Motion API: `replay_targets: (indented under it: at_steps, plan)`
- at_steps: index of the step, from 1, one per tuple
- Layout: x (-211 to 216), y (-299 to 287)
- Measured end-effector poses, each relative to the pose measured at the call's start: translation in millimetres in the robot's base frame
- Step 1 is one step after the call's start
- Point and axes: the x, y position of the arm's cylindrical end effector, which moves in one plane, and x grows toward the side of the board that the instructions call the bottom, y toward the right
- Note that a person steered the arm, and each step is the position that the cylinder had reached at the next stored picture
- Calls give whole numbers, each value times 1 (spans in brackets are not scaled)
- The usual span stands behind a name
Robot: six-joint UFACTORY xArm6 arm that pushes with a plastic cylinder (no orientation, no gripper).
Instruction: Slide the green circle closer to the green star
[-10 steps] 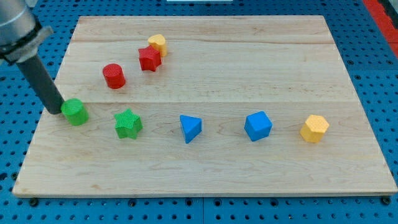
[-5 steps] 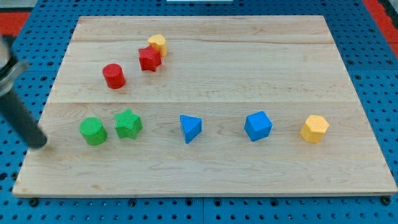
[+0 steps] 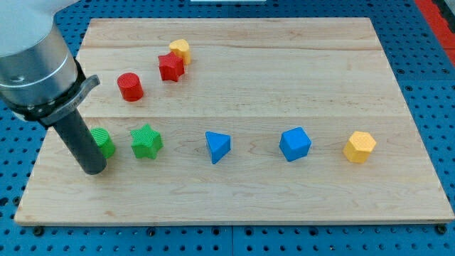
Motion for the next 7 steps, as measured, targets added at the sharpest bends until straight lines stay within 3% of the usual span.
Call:
replay_targets:
  at_steps: [1, 2, 5, 7]
  plan:
    - [15, -41]
    - [-2, -55]
    - [-29, -52]
    - [-42, -12]
